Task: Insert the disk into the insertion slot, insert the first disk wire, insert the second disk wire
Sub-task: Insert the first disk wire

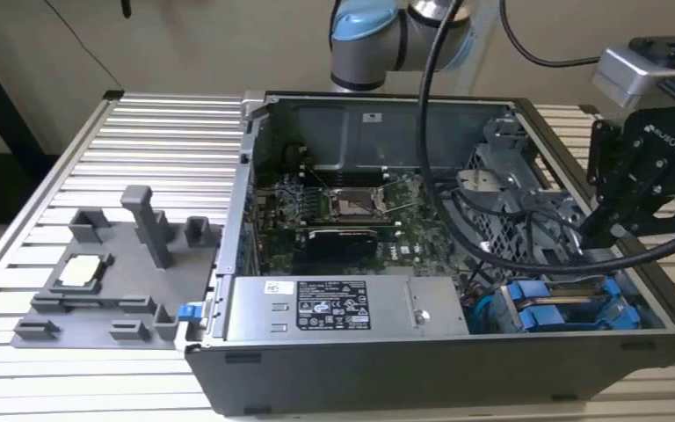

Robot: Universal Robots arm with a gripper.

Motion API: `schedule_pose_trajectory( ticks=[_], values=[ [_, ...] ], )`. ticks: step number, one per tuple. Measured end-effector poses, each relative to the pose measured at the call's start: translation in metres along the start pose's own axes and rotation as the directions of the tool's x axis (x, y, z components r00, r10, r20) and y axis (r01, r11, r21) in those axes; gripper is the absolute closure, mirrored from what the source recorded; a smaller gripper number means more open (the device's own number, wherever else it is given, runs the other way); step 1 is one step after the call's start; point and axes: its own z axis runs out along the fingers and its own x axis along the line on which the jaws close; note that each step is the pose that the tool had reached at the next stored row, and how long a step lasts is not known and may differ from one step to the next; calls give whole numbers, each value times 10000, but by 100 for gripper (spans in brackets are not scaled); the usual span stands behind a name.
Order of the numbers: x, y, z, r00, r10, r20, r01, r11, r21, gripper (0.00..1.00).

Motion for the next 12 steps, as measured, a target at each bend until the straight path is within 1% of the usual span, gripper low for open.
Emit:
schedule_pose_trajectory(
  ticks=[2, 3, 4, 5, 12],
  values=[
    [3, -52, -1, 10000, -5, 10, 5, 9996, -268, 81],
    [4, -74, -2, 10000, -7, 15, 7, 9993, -380, 81],
    [5, -92, -2, 10000, -8, 19, 9, 9989, -459, 81],
    [6, -104, -2, 10000, -9, 22, 10, 9987, -503, 81],
    [6, -106, -2, 10000, -8, 22, 9, 9987, -508, 81]
  ],
)
